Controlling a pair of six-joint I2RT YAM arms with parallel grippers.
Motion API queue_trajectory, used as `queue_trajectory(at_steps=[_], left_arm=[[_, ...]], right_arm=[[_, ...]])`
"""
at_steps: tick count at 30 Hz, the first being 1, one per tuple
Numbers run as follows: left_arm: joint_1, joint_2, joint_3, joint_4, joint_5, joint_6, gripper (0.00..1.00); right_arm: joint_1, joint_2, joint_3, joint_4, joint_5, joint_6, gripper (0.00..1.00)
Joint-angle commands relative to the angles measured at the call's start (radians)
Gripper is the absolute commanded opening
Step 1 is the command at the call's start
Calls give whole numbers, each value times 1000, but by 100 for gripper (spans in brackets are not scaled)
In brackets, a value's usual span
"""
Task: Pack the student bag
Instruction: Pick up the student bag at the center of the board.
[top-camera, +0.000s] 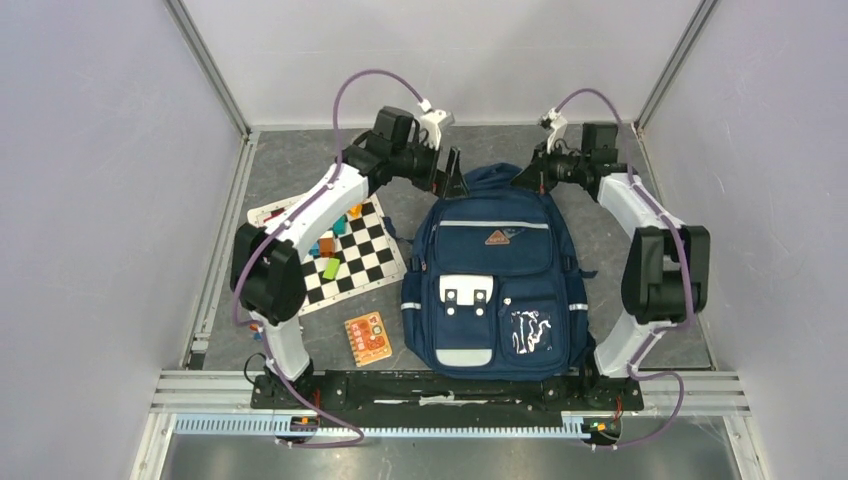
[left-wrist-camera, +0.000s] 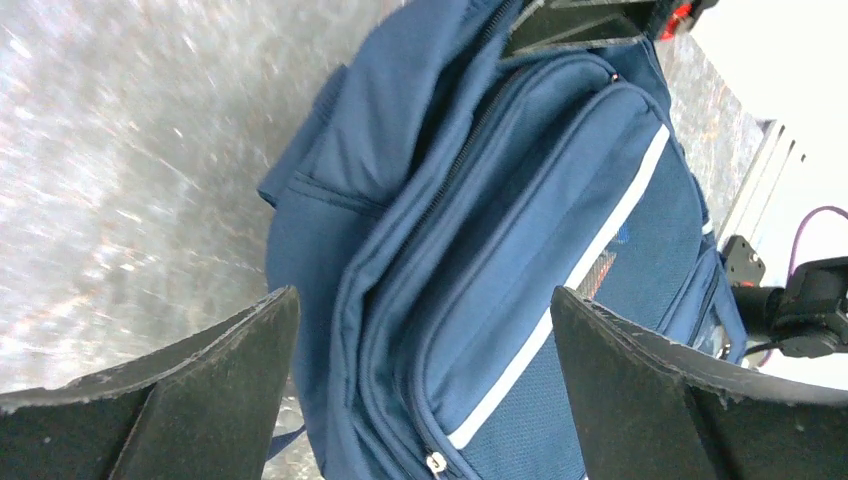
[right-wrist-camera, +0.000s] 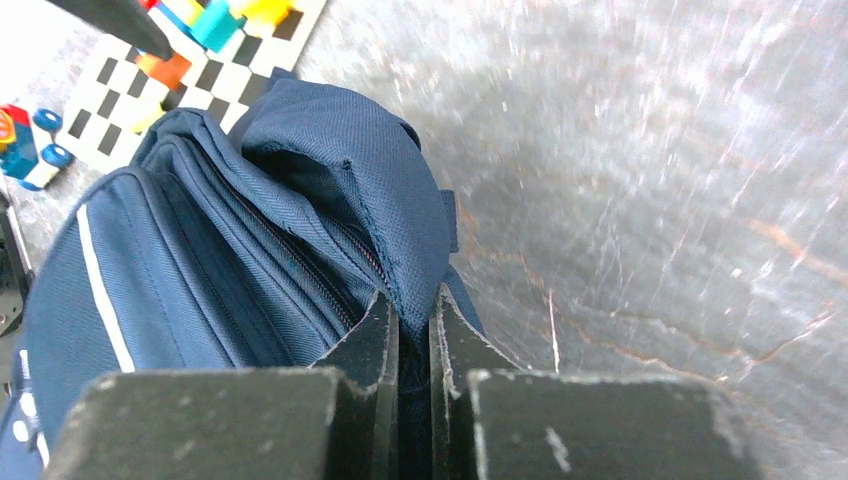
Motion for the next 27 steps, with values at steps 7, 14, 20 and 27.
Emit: queue_trajectory(at_steps=[7, 14, 20, 27], left_arm=[[-4, -133, 135, -91, -37, 130, 100], [-24, -166, 109, -139, 56, 130, 100], [-67, -200, 35, -148, 60, 147, 79], [-72, -311, 13, -60, 50, 56, 2]], right_arm=[[80, -308, 136, 289, -173, 125, 0], [111, -364, 155, 359, -191, 207, 0], [135, -389, 160, 400, -181, 239, 0], [151, -448, 152, 318, 18, 184, 6]])
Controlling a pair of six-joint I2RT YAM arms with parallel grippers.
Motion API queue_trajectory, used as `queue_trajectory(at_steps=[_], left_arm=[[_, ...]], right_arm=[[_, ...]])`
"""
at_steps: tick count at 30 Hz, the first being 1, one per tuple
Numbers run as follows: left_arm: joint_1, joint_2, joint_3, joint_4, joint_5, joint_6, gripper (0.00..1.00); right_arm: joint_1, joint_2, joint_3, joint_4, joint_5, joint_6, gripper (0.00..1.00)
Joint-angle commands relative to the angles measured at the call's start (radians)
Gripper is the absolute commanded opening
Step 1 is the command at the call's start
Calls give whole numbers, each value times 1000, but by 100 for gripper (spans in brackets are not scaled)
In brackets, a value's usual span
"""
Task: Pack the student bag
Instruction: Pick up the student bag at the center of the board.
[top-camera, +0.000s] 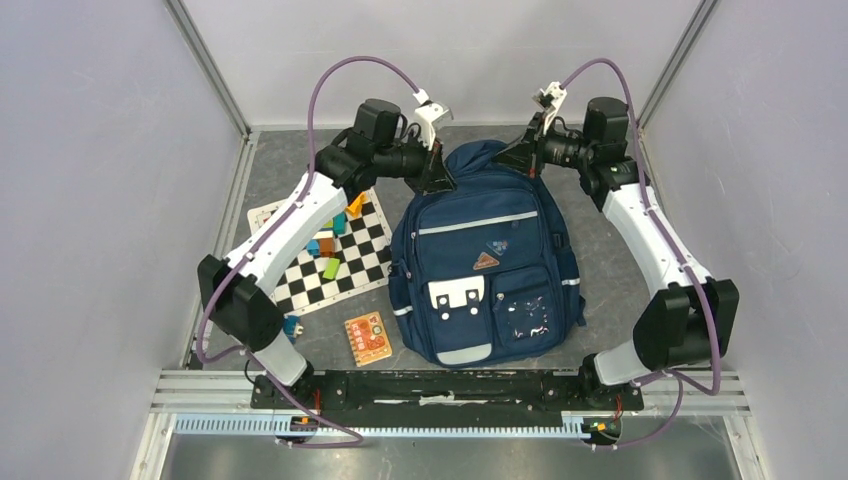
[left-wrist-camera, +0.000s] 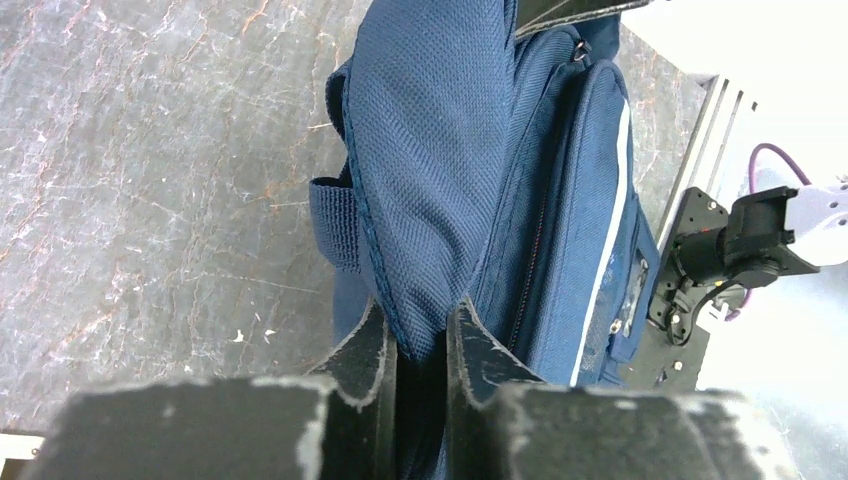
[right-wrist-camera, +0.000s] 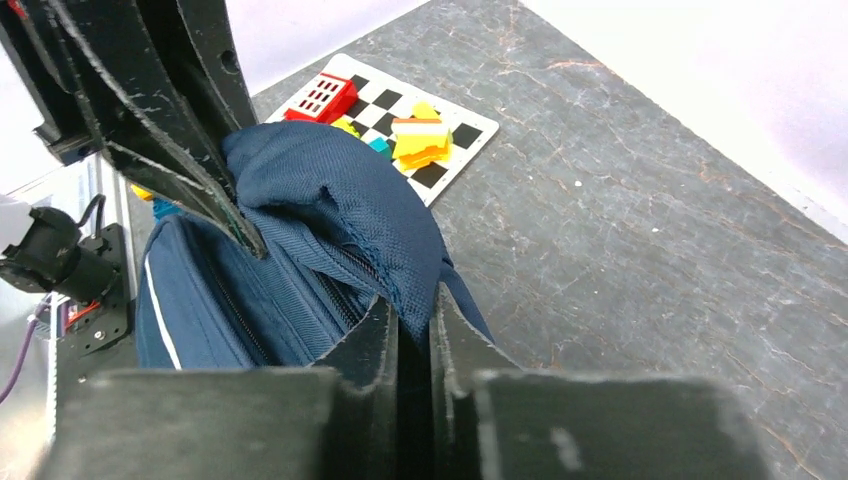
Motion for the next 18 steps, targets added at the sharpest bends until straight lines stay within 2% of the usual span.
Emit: queue_trajectory(at_steps=[1, 2, 4, 6, 7, 10, 13, 18], left_arm=[[-27, -157, -45, 119, 10, -85, 2], [-28, -207, -73, 166, -3, -110, 2], [-30, -299, -148, 278, -23, -152, 2], [-30, -369, -231, 377, -52, -191, 2], [-31, -388, -263, 398, -59, -210, 2], [-31, -398, -282, 379, -65, -234, 2], [-30, -407, -274, 355, -135, -256, 2], [-30, -402, -229, 287, -238, -312, 2]], right_arm=[[17, -179, 79, 192, 173, 3, 23], [19, -204, 53, 182, 241, -4, 39], [18, -265, 11, 151, 393, -16, 64], [18, -305, -16, 107, 527, -27, 79], [18, -323, -29, 66, 557, -29, 83], [18, -416, -119, 58, 567, -25, 88], [18, -528, -233, 49, 529, 13, 88], [18, -647, -427, -11, 444, 115, 74]])
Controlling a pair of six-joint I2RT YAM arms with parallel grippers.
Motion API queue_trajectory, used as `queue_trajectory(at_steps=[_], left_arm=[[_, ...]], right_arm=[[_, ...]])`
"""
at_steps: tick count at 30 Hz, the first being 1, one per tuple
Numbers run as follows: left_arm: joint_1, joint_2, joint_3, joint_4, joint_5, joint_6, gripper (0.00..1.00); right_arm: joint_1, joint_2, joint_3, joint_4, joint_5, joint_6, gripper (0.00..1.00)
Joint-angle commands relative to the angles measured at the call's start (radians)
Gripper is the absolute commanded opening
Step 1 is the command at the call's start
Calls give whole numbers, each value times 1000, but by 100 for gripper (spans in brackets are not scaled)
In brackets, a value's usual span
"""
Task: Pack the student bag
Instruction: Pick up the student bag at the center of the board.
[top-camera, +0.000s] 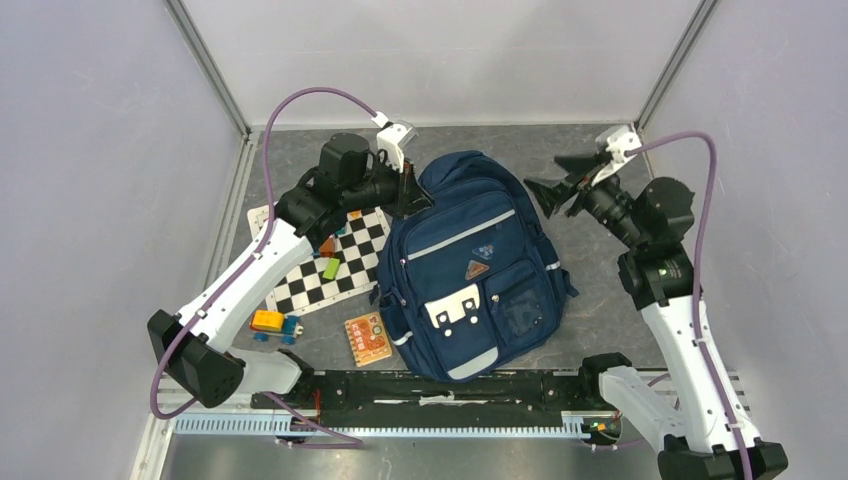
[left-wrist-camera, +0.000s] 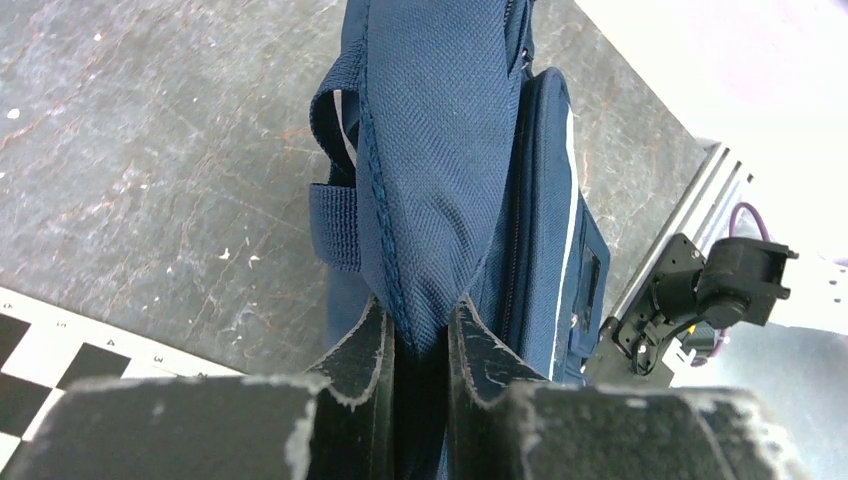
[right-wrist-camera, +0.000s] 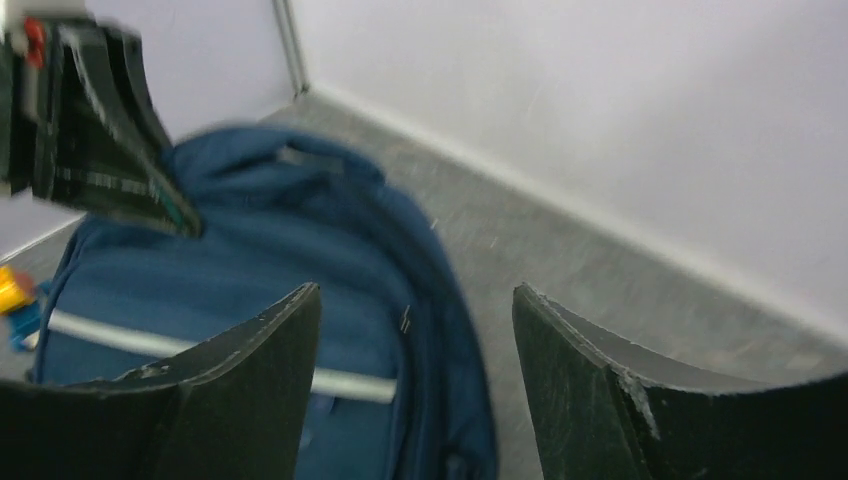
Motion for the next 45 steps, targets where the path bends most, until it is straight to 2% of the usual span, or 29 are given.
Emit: queue_trajectory(at_steps=[1, 7, 17, 25, 30, 45], left_arm=[[-7, -51, 101, 163, -74, -134, 2], [-7, -40, 107, 142, -103, -178, 2], [-7, -32, 110, 141, -100, -221, 2], [-8, -29, 122, 130, -83, -217, 2], [-8, -21, 132, 126, -73, -217, 2], [-7, -12, 142, 126, -27, -205, 2]], right_arm=[[0, -67, -174, -61, -53, 102, 73], [12, -123, -337, -41, -86, 219, 64], [183, -48, -307, -21, 96, 325, 61], [335, 39, -253, -18, 307, 281, 57], [371, 66, -230, -15, 413, 259, 52], [440, 141, -218, 21, 525, 225, 39]])
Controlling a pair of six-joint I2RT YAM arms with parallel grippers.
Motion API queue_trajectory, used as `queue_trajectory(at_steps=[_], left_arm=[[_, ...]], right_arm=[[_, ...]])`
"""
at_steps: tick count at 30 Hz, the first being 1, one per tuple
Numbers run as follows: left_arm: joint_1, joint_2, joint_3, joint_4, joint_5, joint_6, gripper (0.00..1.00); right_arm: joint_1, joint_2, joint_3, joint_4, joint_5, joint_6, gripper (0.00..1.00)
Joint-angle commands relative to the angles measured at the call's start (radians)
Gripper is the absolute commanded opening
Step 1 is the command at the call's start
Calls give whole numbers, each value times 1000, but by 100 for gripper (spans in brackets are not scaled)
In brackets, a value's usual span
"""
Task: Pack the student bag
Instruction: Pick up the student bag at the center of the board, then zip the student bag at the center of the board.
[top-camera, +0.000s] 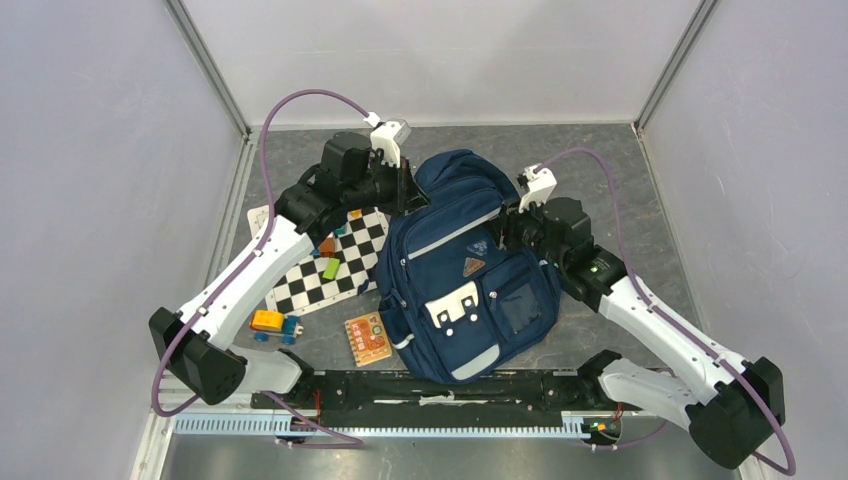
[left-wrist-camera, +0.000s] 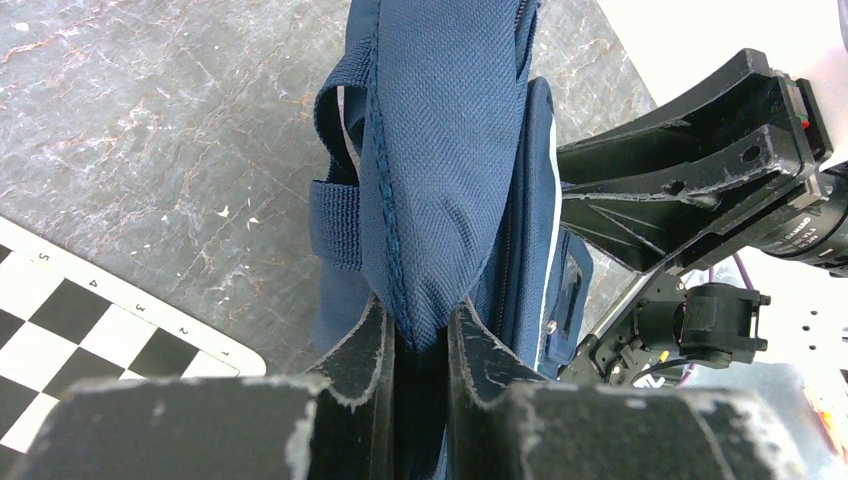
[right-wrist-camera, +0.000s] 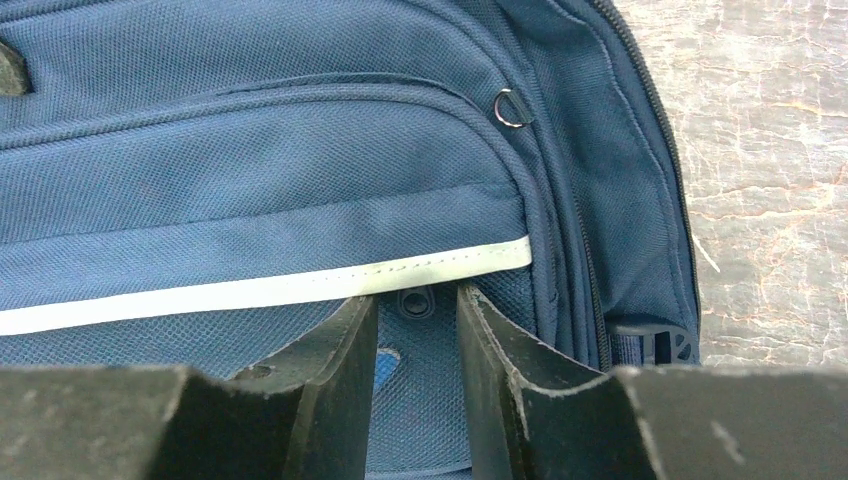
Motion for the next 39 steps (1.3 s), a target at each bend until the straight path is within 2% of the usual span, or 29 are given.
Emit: queue_trajectory(at_steps=[1, 3, 5, 8, 10, 18, 24, 29, 39], left_arm=[[-6, -28, 113, 200, 79, -65, 2], [-6, -30, 112, 201, 79, -62, 2], [-6, -29, 111, 201, 79, -61, 2], [-6, -31, 107, 201, 75, -61, 2], [-6, -31, 103, 201, 69, -61, 2], [-6, -32, 89, 205, 34, -66, 2], [-6, -31, 87, 215, 32, -76, 2], [-6, -37, 85, 213, 29, -74, 2], [-6, -40, 79, 210, 23, -71, 2]], right_arm=[[36, 19, 41, 66, 61, -20, 39], [52, 30, 43, 76, 76, -26, 36], [63, 43, 49, 77, 93, -33, 29], [68, 55, 57, 73, 89, -39, 9], [71, 50, 58, 67, 73, -40, 0], [92, -5, 40, 53, -70, -27, 0], [133, -6, 35, 50, -114, -1, 0], [151, -34, 3, 21, 18, 41, 0], [172, -41, -13, 119, -84, 123, 0]])
